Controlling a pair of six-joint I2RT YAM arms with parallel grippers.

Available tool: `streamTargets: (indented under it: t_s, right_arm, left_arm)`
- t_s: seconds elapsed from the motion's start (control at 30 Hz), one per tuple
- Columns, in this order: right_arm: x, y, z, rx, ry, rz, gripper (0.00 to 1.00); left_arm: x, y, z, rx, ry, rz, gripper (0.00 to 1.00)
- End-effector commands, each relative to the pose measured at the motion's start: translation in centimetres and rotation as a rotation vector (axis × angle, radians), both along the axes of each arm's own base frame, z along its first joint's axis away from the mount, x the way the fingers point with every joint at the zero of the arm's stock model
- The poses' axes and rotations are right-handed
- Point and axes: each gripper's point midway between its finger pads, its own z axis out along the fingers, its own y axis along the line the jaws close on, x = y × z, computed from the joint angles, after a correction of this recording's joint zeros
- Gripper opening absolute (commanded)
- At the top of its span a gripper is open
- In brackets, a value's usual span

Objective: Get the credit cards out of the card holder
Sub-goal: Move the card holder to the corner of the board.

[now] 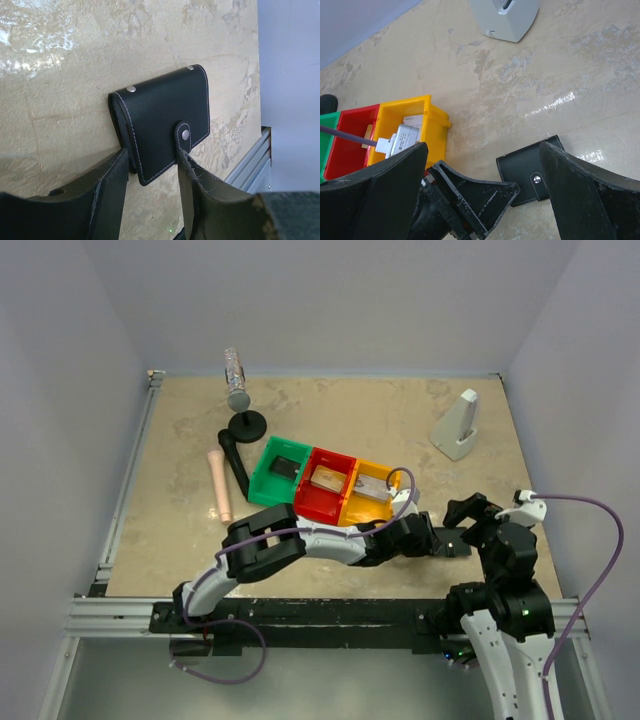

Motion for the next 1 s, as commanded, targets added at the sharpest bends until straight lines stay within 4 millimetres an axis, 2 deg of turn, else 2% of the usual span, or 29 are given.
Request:
streamTargets:
  t_s: [0.0,0.53,0.73,0.87,0.97]
  right_arm:
    - [0.5,-0.3,1.0,-0.013,-0.046,-0.011,0.99]
    - [0.7,0.0,0.4,-0.013,-0.037,0.0,0.99]
    - [0.7,0.0,0.1,-0.015,-0.024,0.0,0.99]
    - [0.8,-0.1,-0.1,-0.015,-0.011,-0.004,0.99]
    - [0.8,-0.1,-0.3,-0.017,-0.002,-0.005,0.99]
  left_arm:
    - [0.8,-1.1,0.7,-0.025,-0.014,-0.002,0.47]
    - [0.9,-0.7,-0.4,-0.018,-0.005,-0.001,0.28]
    - [0.9,-0.5,-0.6,-0.023,-0.003,-0.001,0.15]
    - [0.9,-0.3,-0.6,-0.031,-0.002,0.001,0.01]
    - [0.8,0.1,-0.5,-0.037,-0.004,-0.001,0.0]
